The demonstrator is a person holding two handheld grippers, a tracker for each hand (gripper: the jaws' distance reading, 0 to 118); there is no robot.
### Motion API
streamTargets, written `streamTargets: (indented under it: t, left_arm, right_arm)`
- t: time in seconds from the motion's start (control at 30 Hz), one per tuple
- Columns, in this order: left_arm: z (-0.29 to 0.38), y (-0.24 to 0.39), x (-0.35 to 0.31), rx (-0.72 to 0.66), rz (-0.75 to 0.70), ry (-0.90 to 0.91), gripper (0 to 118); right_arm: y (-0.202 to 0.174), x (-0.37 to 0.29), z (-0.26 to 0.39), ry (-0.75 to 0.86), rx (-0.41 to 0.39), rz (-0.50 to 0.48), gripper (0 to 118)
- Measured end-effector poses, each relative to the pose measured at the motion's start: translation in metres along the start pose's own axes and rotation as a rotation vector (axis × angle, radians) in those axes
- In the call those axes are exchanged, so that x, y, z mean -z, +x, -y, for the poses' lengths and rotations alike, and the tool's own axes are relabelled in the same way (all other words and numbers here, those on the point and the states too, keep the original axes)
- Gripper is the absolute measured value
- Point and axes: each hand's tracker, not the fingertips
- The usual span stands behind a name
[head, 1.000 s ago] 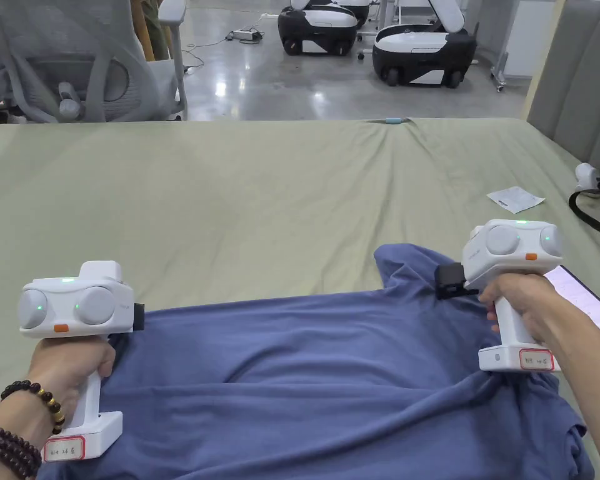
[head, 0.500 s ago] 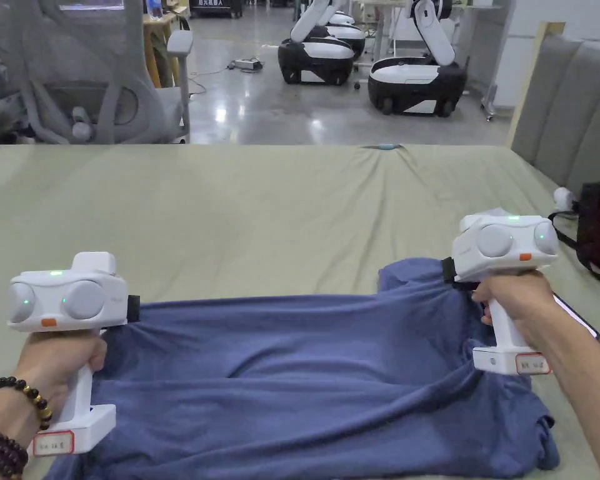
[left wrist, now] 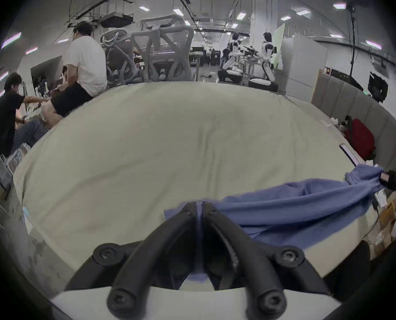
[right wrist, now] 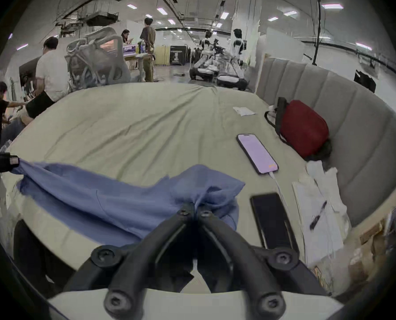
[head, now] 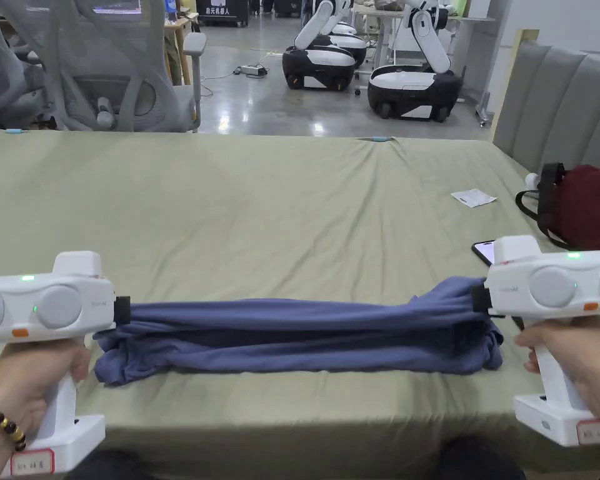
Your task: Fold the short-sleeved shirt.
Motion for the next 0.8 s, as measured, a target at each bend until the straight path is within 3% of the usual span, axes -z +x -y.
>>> streamTargets:
  t: [0.27, 0.37, 0.47, 0.53, 0.57, 0.6, 0.63, 0.67, 0.77, 0.8]
  left_arm:
    - [0.055, 0.003, 0.025, 0.002, -0.002, -0.109, 2]
    - [0.056, 0.011, 0.027, 0.039, -0.028, -0.088, 3]
    - [0.051, 0.012, 0.023, 0.028, -0.035, -0.080, 13]
    - [0.047, 0.011, 0.019, 0.009, -0.045, -0.053, 55]
    - [0.043, 0.012, 0.017, 0.009, -0.065, -0.054, 83]
    - [0.041, 0.012, 0.015, 0.007, -0.083, -0.053, 118]
    - [0.040, 0.010, 0.012, 0.005, -0.083, -0.037, 114]
    - [0.035, 0.010, 0.005, 0.006, -0.078, 0.029, 108]
    - [0.027, 0.016, -0.005, 0.025, -0.094, 0.026, 105]
    - [0.026, 0.017, -0.009, 0.035, -0.096, 0.039, 86]
  right_arm:
    - [0.006, 0.054, 0.052, -0.175, 0.010, 0.015, 1]
    - [0.009, 0.072, 0.060, -0.171, 0.032, 0.019, 2]
    - [0.005, 0.062, 0.057, -0.149, 0.039, 0.035, 9]
    - [-0.001, 0.050, 0.053, -0.133, 0.017, 0.062, 29]
    - [-0.002, 0.045, 0.049, -0.122, 0.013, 0.070, 54]
    - [-0.004, 0.041, 0.046, -0.113, 0.010, 0.072, 97]
    - [-0.007, 0.039, 0.042, -0.099, 0.005, 0.079, 118]
    - [-0.013, 0.025, 0.042, -0.039, 0.005, 0.085, 118]
    - [-0.023, 0.008, 0.029, 0.009, -0.022, 0.093, 99]
    - [-0.033, 0.001, 0.030, 0.028, -0.020, 0.096, 76]
